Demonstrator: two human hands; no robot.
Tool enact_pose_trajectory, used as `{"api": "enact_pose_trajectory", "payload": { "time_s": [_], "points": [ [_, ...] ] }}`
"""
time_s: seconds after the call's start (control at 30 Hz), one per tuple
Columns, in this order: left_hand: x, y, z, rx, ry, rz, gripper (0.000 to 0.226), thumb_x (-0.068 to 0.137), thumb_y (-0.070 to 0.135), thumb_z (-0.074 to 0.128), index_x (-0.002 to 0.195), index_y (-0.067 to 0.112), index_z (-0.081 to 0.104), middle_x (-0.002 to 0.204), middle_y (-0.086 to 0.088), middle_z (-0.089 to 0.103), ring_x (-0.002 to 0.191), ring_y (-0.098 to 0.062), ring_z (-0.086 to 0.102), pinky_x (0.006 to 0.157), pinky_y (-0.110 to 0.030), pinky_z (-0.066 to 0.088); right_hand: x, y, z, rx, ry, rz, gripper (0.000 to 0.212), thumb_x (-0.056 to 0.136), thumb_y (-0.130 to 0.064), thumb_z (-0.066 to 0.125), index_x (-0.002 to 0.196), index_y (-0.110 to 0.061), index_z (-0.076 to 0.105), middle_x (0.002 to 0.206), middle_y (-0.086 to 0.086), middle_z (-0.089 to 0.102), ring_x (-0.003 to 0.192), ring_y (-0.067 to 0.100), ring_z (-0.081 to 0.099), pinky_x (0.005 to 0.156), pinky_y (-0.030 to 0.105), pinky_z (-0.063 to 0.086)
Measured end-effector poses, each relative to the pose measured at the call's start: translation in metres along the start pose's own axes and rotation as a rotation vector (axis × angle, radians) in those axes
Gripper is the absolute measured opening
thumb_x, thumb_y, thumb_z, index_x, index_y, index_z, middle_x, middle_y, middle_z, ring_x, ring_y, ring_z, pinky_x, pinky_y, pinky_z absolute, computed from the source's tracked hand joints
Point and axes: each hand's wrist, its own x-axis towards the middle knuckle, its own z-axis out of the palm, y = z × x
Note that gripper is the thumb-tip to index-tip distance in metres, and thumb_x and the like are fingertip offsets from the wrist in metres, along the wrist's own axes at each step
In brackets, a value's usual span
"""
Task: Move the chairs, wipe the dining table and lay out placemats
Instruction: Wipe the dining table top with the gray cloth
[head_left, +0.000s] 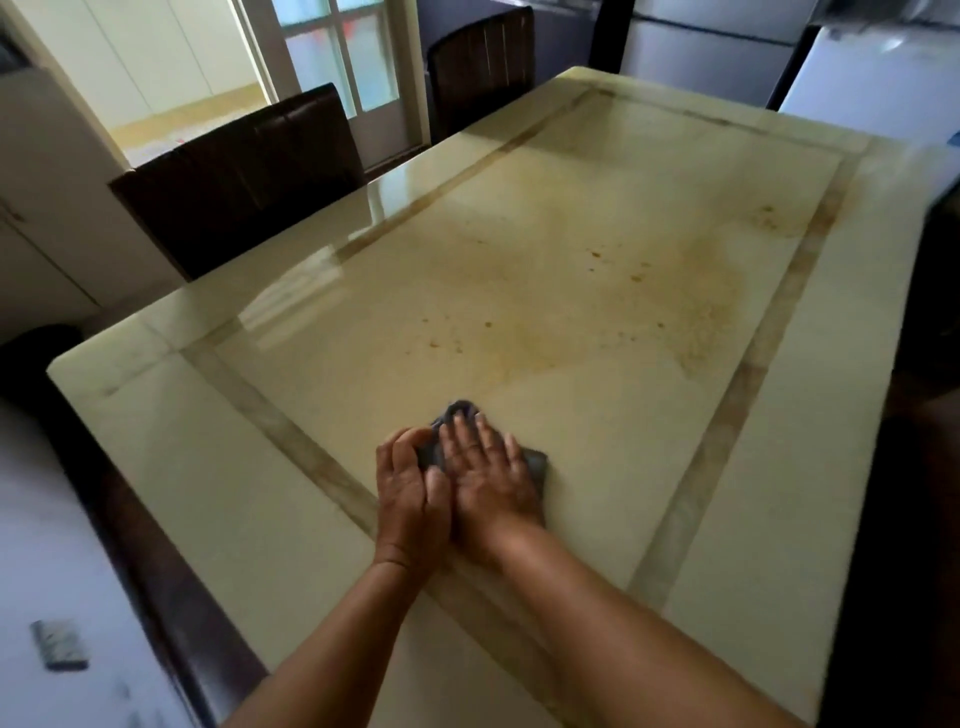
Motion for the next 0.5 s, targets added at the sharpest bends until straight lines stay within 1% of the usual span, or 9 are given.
{"api": "enact_pose_trajectory", "payload": {
  "time_s": [0.03,0.1,0.17,0.23,0.27,0.33,0.37,0.43,0.5],
  "points": [
    [0.001,0.001,-0.009,-0.019,0.051,-0.011,0.043,0.074,0.015,0.037,0.112,0.004,0.053,0.111,-0.012,0.048,0.103,-0.016,0.041,0.095,-0.021,0.032,-0.008,-0.022,0.004,-0.014,-0.02,-0.08,0.07,0.096,-0.042,0.023,0.145,-0.019,-0.02,0.157,0.002,-0.021,0.143,0.021,-0.02,0.112,0.041,-0.015],
    [0.004,-0.003,-0.022,-0.023,0.099,-0.065,0.039,0.075,0.018,0.036,0.107,0.006,0.056,0.105,-0.01,0.051,0.101,-0.023,0.047,0.092,-0.026,0.035,-0.015,-0.039,0.008,-0.017,-0.06,-0.166,0.075,0.093,-0.043,0.029,0.145,-0.021,-0.02,0.157,0.001,-0.02,0.143,0.02,-0.021,0.11,0.039,-0.018],
    [0.006,-0.008,-0.034,0.032,0.113,-0.106,0.041,0.076,0.021,0.034,0.107,0.005,0.056,0.105,-0.012,0.053,0.101,-0.026,0.049,0.089,-0.027,0.036,-0.013,-0.037,0.002,0.004,-0.074,-0.221,0.068,0.095,-0.044,0.026,0.147,-0.025,-0.014,0.157,-0.002,-0.018,0.143,0.017,-0.02,0.11,0.038,-0.018],
    [0.006,-0.014,-0.044,0.12,0.094,-0.136,0.042,0.079,0.022,0.033,0.111,0.005,0.054,0.112,-0.015,0.055,0.104,-0.026,0.049,0.09,-0.029,0.037,-0.008,-0.029,-0.004,0.034,-0.086,-0.271,0.06,0.097,-0.046,0.019,0.149,-0.028,-0.005,0.158,-0.006,-0.014,0.144,0.013,-0.017,0.11,0.036,-0.016],
    [0.005,-0.017,-0.048,0.16,0.085,-0.146,0.04,0.082,0.021,0.034,0.114,0.006,0.053,0.116,-0.016,0.055,0.106,-0.027,0.05,0.092,-0.031,0.039,-0.003,-0.025,-0.007,0.041,-0.099,-0.293,0.059,0.097,-0.046,0.019,0.149,-0.029,-0.002,0.158,-0.008,-0.012,0.144,0.012,-0.015,0.111,0.035,-0.015],
    [0.006,-0.023,-0.055,0.258,0.073,-0.122,0.035,0.087,0.016,0.037,0.117,0.009,0.053,0.121,-0.016,0.055,0.11,-0.029,0.05,0.097,-0.037,0.041,0.012,-0.01,-0.015,0.046,-0.101,-0.274,0.058,0.098,-0.044,0.021,0.15,-0.029,0.001,0.158,-0.009,-0.011,0.144,0.01,-0.012,0.112,0.036,-0.012],
    [0.006,-0.027,-0.061,0.316,0.075,-0.101,0.034,0.089,0.015,0.039,0.119,0.011,0.053,0.125,-0.015,0.055,0.114,-0.03,0.048,0.1,-0.039,0.039,0.023,-0.002,-0.02,0.046,-0.096,-0.239,0.057,0.098,-0.042,0.022,0.15,-0.03,0.001,0.158,-0.009,-0.011,0.144,0.01,-0.012,0.113,0.036,-0.01],
    [0.009,-0.038,-0.073,0.412,0.072,-0.064,0.034,0.092,0.014,0.041,0.125,0.015,0.051,0.134,-0.011,0.051,0.124,-0.029,0.043,0.108,-0.04,0.032,0.047,0.019,-0.031,0.033,-0.067,-0.136,0.056,0.099,-0.041,0.02,0.15,-0.029,0.0,0.158,-0.008,-0.012,0.145,0.011,-0.011,0.114,0.038,-0.007],
    [0.011,-0.051,-0.084,0.461,0.053,-0.059,0.036,0.094,0.015,0.041,0.129,0.015,0.048,0.139,-0.01,0.047,0.131,-0.028,0.038,0.113,-0.041,0.025,0.073,0.04,-0.04,0.018,-0.039,-0.026,0.056,0.099,-0.041,0.017,0.15,-0.027,-0.002,0.158,-0.007,-0.013,0.145,0.012,-0.01,0.115,0.038,-0.006]
  ]
}}
